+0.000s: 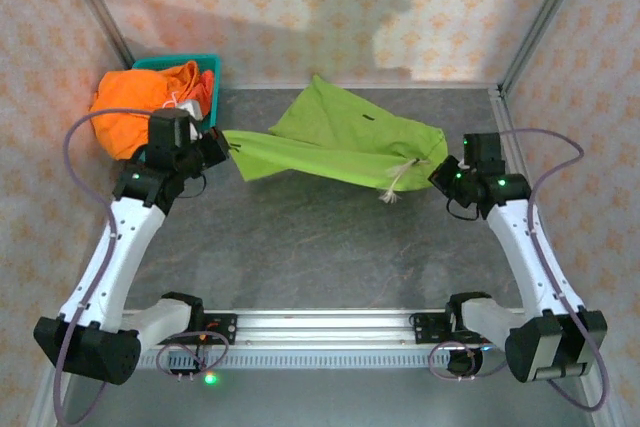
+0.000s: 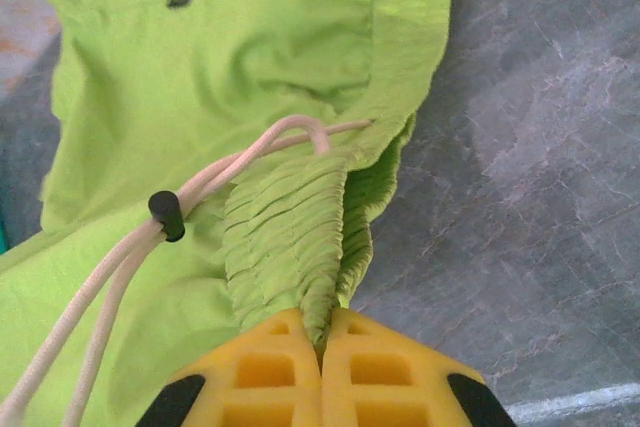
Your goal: Fold and stack the shorts
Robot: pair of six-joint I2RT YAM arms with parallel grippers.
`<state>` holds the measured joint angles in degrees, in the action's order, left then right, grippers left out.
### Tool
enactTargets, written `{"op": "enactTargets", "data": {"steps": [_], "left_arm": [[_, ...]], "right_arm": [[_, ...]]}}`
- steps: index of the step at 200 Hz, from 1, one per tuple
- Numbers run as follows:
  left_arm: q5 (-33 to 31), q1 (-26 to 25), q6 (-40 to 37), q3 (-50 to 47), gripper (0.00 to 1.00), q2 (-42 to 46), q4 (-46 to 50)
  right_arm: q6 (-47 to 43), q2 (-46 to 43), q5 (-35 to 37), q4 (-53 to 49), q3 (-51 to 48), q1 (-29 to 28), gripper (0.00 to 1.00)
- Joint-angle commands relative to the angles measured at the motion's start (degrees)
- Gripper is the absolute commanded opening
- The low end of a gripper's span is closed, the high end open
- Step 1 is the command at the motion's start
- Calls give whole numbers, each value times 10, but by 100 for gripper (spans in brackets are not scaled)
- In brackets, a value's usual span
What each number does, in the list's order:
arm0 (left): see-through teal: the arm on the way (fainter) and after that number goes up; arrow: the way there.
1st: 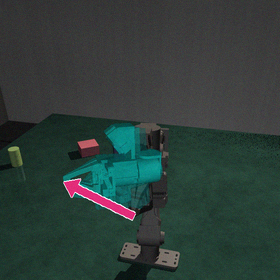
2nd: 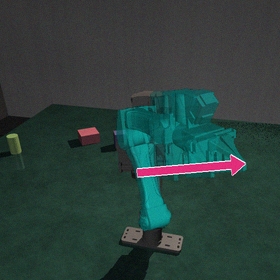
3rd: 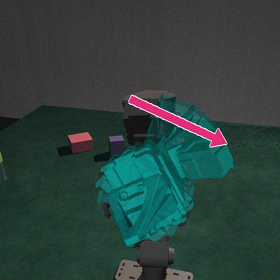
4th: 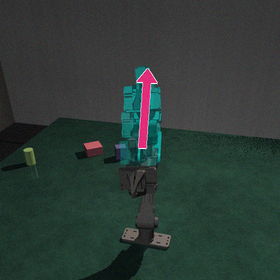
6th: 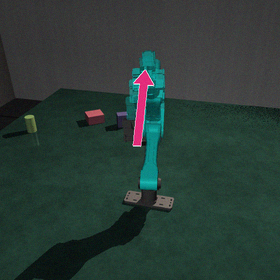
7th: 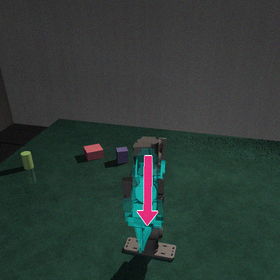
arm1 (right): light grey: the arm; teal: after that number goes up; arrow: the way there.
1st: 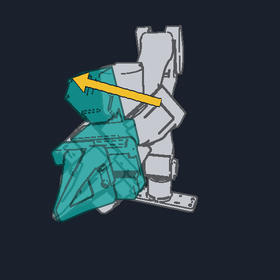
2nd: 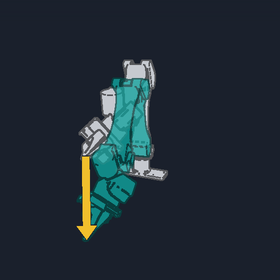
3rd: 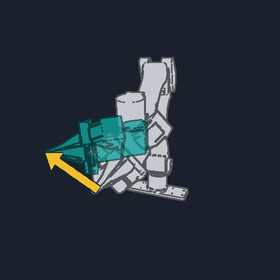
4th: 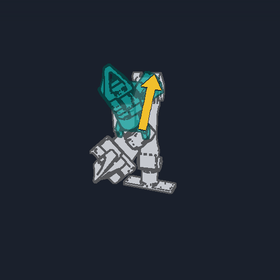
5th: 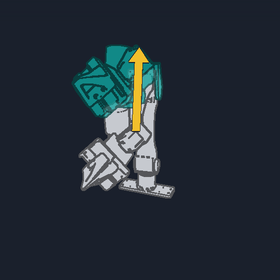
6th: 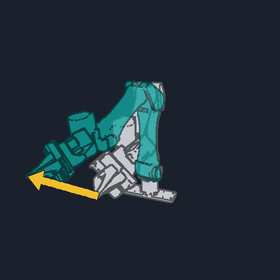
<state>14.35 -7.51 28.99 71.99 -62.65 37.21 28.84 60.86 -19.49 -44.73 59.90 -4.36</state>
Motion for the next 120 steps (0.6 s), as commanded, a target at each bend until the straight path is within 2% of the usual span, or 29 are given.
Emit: {"op": "enactTargets", "data": {"steps": [1,46,120], "left_arm": [[-24,-2,-29,61,0,-1,66],[-5,-3,-37,151,0,-11,100],[1,-3,-36,171,0,-53,84]], "right_arm": [[-23,-18,-8,-63,39,-1,0],[-29,-38,-22,-94,69,-1,0],[-27,-5,-5,-56,68,0,0]]}}
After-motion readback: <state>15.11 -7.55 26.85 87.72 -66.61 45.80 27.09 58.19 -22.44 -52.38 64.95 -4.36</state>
